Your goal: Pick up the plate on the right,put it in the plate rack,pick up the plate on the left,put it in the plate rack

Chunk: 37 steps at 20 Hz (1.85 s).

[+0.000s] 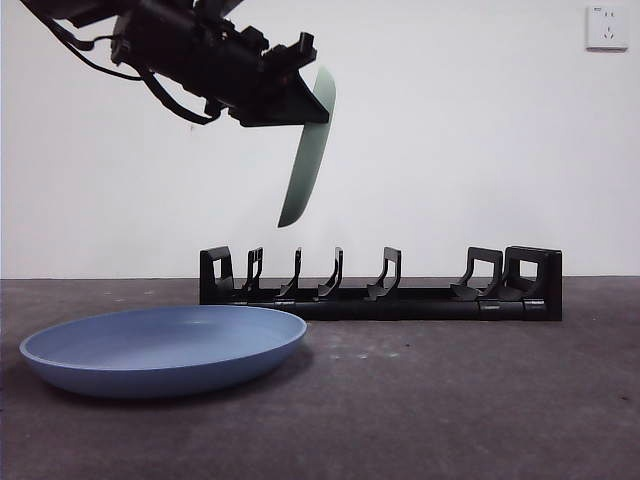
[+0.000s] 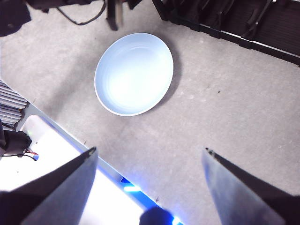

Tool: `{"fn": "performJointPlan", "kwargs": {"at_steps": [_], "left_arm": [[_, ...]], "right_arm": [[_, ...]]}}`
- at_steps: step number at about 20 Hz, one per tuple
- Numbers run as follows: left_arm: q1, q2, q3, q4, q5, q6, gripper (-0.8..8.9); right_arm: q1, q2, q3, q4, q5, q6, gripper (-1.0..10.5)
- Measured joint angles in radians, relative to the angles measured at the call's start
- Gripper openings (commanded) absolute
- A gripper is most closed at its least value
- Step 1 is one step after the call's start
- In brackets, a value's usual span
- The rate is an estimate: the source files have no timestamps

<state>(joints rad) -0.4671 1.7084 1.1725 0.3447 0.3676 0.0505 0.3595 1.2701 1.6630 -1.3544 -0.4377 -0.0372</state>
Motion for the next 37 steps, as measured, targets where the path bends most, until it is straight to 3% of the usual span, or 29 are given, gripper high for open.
{"fn": "performJointPlan", "kwargs": {"at_steps": [10,20,24,31,37], "left_arm": [[0.027,0.076,0.0,-0.093,-0.016,0.003,-0.08],[0.028,0.078,0.002,-0.209,-0.017,0.077,0.04],[0.029,0.078,0.002,-0.227,-0.021,0.08,1.99],[0.03,0.063,0.002,-0.278,-0.017,0.079,1.98],[0.03,-0.105,0.002,-0.393,0.005,0.079,1.99]], "right_arm": [[0.0,0.0,0.0,0.0,0.0,-0.013,3.8],[0.0,0.0,0.0,0.001,0.001,-0.016,3.8],[0.0,0.0,0.0,0.001,0.001,-0.016,3.8],[0.0,0.0,0.0,0.001,0.001,-0.016,3.8],[0.0,0.0,0.0,0.028,0.002,-0.016,3.8]]}}
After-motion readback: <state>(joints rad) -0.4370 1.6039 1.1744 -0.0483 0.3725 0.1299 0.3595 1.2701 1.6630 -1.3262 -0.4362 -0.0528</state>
